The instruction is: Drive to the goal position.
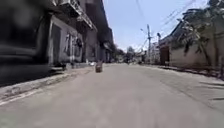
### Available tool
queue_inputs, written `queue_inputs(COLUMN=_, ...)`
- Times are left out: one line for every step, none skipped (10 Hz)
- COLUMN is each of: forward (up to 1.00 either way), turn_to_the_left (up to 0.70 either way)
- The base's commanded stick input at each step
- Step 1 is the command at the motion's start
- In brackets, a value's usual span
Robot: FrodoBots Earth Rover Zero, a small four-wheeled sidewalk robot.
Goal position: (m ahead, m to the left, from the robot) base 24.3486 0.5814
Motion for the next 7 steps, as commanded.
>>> queue_inputs(forward=1.0, turn_to_the_left=0.0)
queue_inputs(forward=1.0, turn_to_the_left=0.0)
queue_inputs(forward=1.0, turn_to_the_left=0.0)
queue_inputs(forward=1.0, turn_to_the_left=0.0)
queue_inputs(forward=1.0, turn_to_the_left=0.0)
queue_inputs(forward=1.0, turn_to_the_left=0.0)
queue_inputs(forward=1.0, turn_to_the_left=0.0)
